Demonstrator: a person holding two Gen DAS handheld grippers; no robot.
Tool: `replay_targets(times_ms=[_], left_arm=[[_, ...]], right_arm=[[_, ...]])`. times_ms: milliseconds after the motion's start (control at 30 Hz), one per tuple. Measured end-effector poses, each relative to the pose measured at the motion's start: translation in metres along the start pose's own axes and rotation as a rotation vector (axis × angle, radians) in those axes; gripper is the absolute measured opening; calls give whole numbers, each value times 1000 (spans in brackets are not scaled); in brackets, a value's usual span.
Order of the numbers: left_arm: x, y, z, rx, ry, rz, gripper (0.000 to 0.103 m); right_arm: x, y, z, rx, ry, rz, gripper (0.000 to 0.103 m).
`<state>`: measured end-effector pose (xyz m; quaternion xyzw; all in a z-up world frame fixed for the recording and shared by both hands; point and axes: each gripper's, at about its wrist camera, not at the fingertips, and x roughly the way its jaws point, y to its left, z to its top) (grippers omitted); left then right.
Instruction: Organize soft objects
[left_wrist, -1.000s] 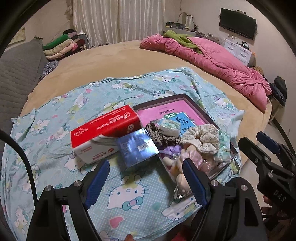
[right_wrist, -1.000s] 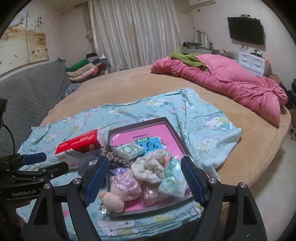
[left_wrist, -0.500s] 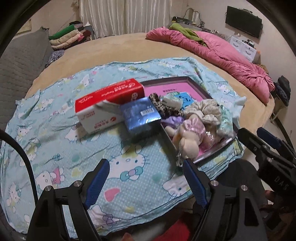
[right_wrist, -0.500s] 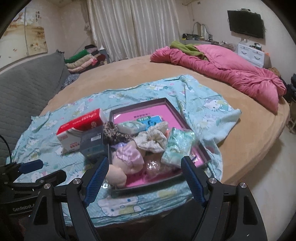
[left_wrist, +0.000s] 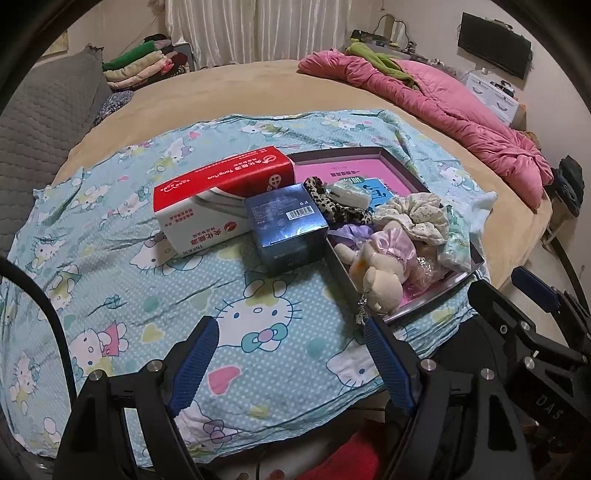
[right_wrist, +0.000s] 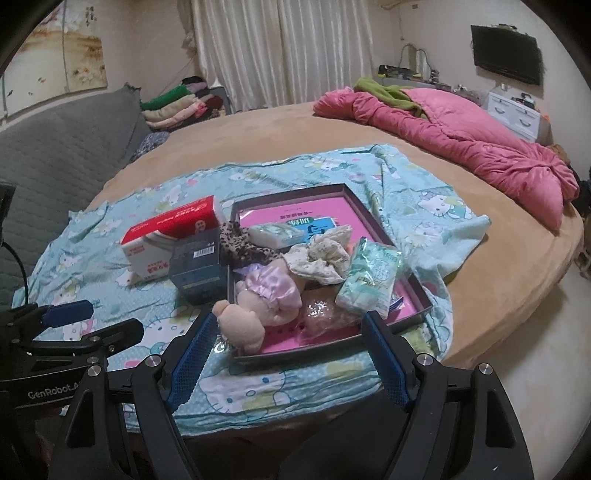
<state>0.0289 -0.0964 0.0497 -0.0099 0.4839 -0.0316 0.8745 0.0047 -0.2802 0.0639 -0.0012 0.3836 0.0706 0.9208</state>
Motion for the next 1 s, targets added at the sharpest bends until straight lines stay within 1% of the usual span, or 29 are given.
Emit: replay_targets(times_ms=[800,1000], left_arm=[[8,-1,-2,2,27,11,80],[16,1,-3,-5,40,13,80]], right_arm=[[6,-5,1,28,27,-2,81],[10,-8,1,38,32,0,81]])
